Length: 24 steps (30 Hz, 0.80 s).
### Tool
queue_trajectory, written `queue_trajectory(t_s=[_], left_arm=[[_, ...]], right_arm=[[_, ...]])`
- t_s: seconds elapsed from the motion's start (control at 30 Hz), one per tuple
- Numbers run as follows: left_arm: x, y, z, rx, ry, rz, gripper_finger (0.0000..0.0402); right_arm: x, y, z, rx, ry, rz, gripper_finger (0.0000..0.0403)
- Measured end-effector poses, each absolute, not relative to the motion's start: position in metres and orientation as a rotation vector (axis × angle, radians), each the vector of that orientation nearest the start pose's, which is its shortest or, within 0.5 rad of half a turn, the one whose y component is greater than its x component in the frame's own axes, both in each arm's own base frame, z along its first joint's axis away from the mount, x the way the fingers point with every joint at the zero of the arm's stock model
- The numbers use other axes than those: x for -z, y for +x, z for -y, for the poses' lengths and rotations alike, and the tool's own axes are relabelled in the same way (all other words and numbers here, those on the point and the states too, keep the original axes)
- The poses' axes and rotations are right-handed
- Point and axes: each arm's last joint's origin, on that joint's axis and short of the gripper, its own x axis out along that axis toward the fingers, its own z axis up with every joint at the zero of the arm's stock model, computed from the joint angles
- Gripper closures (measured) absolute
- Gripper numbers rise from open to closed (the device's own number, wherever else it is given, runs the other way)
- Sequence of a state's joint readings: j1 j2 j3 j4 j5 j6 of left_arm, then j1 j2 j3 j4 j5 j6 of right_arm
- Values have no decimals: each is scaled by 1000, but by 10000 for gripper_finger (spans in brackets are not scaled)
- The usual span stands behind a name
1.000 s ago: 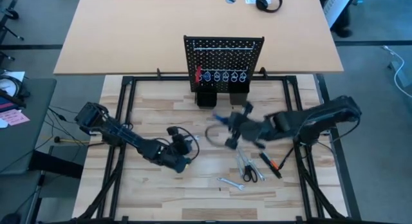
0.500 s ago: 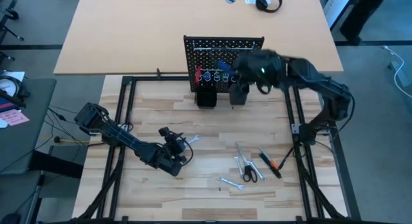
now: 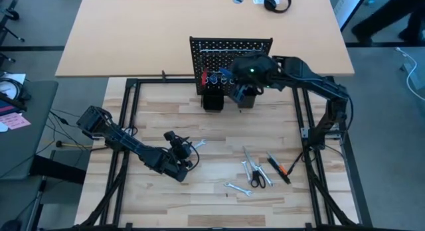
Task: Hang tools onto peg board
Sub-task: Hang the blue hexagonal T handle wrench on the pegboard
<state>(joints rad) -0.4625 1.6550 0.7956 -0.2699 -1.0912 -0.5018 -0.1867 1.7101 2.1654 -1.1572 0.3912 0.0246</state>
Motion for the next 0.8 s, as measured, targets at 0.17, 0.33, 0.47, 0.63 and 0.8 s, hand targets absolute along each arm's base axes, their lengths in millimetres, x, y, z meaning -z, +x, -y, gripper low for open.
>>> queue_trajectory(t_s=[0.17, 0.33, 0.47, 0.63, 0.8], left_arm=[[-147, 264, 103, -726, 342, -637, 290], [-147, 264, 103, -726, 341, -637, 290], [-147, 265, 103, -726, 335, -632, 290], [-147, 265, 103, -725, 335, -632, 290], [-147, 265, 103, -724, 337, -633, 290]], right_arm=[[-483, 301, 69, 568, -61, -606, 370], [-484, 294, 78, 600, -50, -623, 370], [-477, 298, 85, 616, -44, -663, 370], [-473, 302, 91, 611, -36, -678, 370], [-470, 308, 92, 597, -45, -678, 370]])
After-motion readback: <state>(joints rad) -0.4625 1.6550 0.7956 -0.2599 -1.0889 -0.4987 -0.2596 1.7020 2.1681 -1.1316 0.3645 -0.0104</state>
